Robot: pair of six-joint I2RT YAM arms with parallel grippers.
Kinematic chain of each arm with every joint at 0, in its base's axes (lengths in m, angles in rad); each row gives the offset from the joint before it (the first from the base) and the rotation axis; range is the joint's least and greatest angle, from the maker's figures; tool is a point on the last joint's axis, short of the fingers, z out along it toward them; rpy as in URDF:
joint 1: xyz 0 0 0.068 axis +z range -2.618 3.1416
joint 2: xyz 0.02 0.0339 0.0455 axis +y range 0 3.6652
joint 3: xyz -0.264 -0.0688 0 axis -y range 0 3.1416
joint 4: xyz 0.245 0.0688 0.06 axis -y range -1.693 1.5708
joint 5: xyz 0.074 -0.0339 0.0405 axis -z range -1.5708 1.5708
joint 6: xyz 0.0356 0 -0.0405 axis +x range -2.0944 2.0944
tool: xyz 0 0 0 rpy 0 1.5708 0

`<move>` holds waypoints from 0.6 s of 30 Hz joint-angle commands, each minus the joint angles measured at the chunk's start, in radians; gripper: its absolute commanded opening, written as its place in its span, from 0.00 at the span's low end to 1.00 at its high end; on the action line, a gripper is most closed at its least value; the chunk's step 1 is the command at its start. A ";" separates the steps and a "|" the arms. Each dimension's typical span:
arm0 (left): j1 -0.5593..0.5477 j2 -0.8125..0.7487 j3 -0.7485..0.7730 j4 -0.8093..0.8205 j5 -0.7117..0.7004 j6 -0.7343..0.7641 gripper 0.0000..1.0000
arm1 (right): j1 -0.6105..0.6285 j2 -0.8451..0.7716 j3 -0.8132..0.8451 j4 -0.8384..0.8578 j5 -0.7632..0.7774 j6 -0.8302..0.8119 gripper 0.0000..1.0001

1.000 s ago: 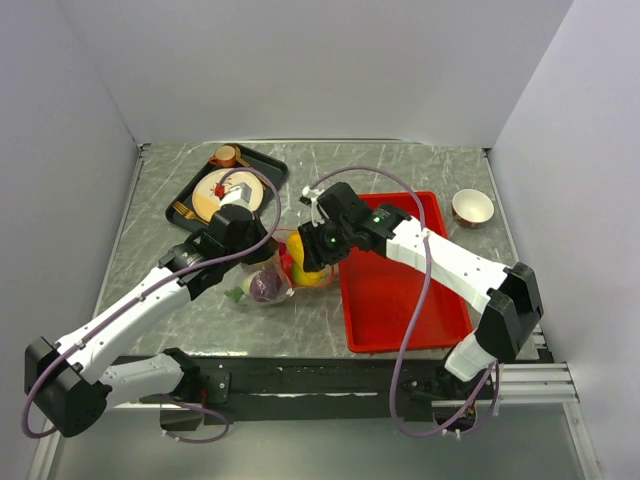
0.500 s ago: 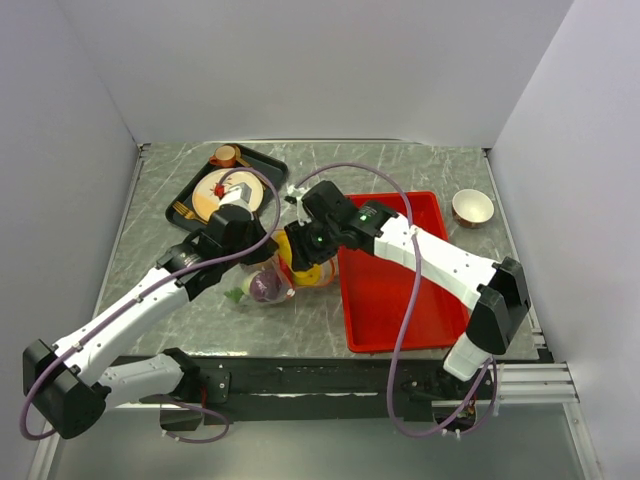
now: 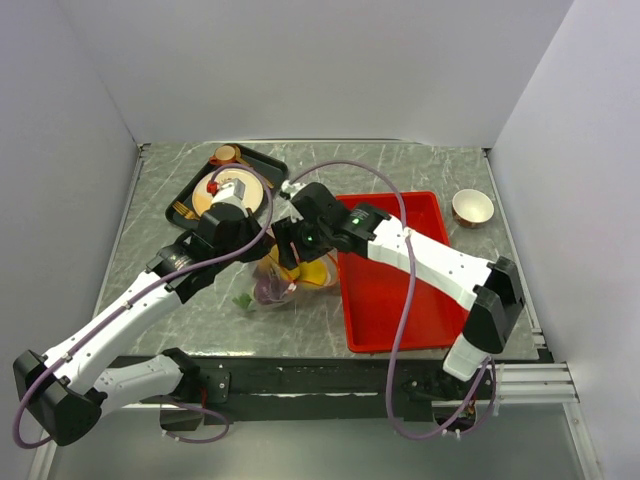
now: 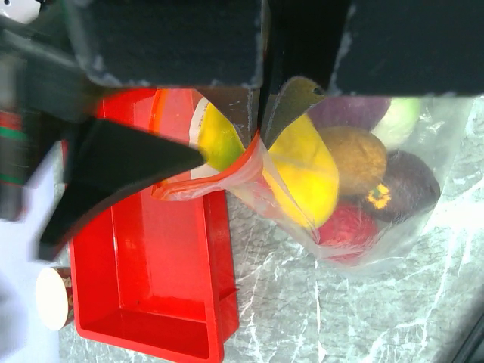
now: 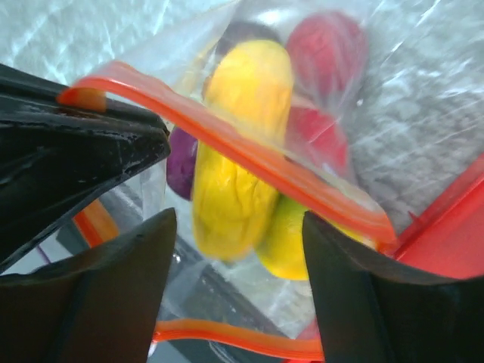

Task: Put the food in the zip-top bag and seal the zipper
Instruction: Place the fake fruit in the zipper food storage bag.

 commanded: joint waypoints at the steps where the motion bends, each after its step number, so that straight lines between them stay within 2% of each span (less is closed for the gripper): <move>1: 0.001 -0.025 0.040 0.016 -0.026 0.003 0.03 | 0.004 -0.138 -0.026 0.087 0.178 0.067 0.84; 6: 0.001 -0.032 0.027 0.019 -0.031 -0.006 0.04 | -0.010 -0.237 -0.104 0.110 0.341 0.107 0.93; 9: 0.001 -0.032 0.026 0.019 -0.036 -0.008 0.04 | -0.035 -0.287 -0.147 0.116 0.358 0.110 0.96; 13: 0.001 -0.026 0.026 0.026 -0.029 -0.008 0.04 | -0.042 -0.270 -0.181 0.067 0.353 0.119 0.91; 18: 0.001 -0.023 0.020 0.024 -0.028 -0.012 0.03 | -0.044 -0.262 -0.245 0.084 0.274 0.170 0.80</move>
